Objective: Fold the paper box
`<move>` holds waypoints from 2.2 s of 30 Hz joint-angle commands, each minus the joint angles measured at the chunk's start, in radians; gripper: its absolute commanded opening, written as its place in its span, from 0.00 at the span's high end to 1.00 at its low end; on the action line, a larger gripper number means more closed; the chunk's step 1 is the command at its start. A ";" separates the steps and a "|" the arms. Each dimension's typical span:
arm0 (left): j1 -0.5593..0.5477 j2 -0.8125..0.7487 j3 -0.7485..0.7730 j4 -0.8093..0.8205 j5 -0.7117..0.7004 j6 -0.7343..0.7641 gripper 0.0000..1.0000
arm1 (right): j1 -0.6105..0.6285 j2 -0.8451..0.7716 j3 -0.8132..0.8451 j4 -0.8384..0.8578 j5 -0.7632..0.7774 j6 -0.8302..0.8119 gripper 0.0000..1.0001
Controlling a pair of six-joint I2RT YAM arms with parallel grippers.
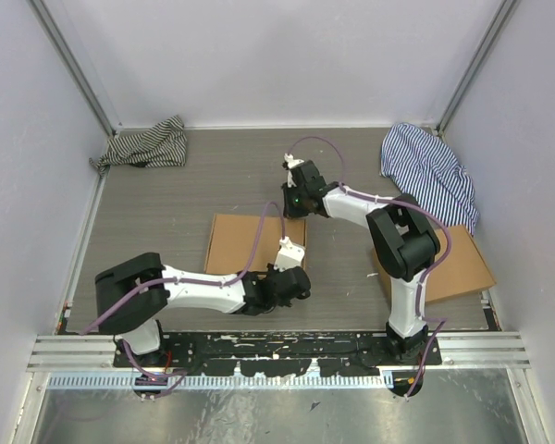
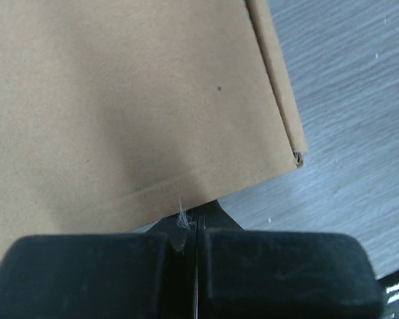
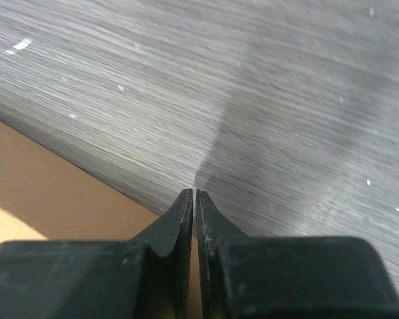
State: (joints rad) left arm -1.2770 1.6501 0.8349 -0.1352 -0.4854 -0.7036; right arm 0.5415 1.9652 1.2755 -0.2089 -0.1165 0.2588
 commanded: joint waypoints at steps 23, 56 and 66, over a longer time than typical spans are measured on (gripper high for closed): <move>0.026 -0.024 0.087 0.027 -0.166 0.027 0.91 | 0.097 -0.138 -0.072 -0.204 0.138 0.036 0.84; 0.318 -0.544 0.195 -0.527 -0.173 0.061 0.02 | 0.028 -0.967 -0.362 -0.216 0.528 0.103 0.00; 0.395 -0.562 0.227 -0.599 -0.128 0.084 0.02 | 0.027 -1.020 -0.393 -0.255 0.515 0.146 0.00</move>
State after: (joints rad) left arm -0.8898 1.1191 1.0527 -0.6884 -0.6373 -0.6342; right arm 0.5667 0.9676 0.9012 -0.4744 0.3752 0.3817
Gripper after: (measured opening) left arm 0.978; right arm 0.998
